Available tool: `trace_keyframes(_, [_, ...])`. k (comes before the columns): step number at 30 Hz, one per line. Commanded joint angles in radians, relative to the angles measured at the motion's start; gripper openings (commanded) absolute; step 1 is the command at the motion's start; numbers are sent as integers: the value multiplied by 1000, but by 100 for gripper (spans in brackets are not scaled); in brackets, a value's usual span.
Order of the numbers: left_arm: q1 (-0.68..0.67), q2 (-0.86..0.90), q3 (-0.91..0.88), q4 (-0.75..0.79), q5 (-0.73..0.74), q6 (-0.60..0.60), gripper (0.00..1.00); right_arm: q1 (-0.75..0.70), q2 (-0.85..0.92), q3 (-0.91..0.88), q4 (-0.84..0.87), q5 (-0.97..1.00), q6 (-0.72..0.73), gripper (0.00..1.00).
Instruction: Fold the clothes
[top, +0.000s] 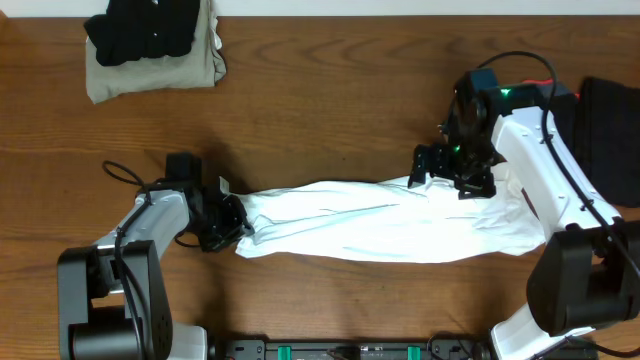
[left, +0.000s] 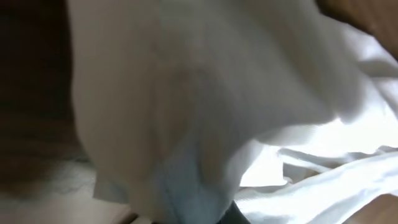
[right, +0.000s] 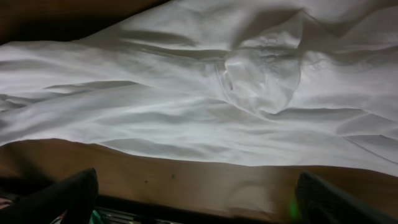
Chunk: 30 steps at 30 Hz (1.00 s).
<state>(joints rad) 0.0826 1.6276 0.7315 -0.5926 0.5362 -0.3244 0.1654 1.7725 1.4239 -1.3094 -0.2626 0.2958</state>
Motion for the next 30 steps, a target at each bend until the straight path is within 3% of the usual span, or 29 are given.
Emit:
trace_keyframes(1, [14, 18, 19, -37, -120, -21, 6, 16, -3, 14, 0, 23, 3, 99])
trace_keyframes(9, [26, -2, 157, -203, -291, -74, 6, 40, -3, 13, 1, 38, 3, 99])
trace_keyframes(20, [13, -33, 298, -381, -321, -69, 6, 41, -3, 5, 20, 54, 3, 99])
trace_keyframes(30, [-169, -174, 303, -404, -324, 3, 6, 62, -3, -48, 77, 45, 22, 99])
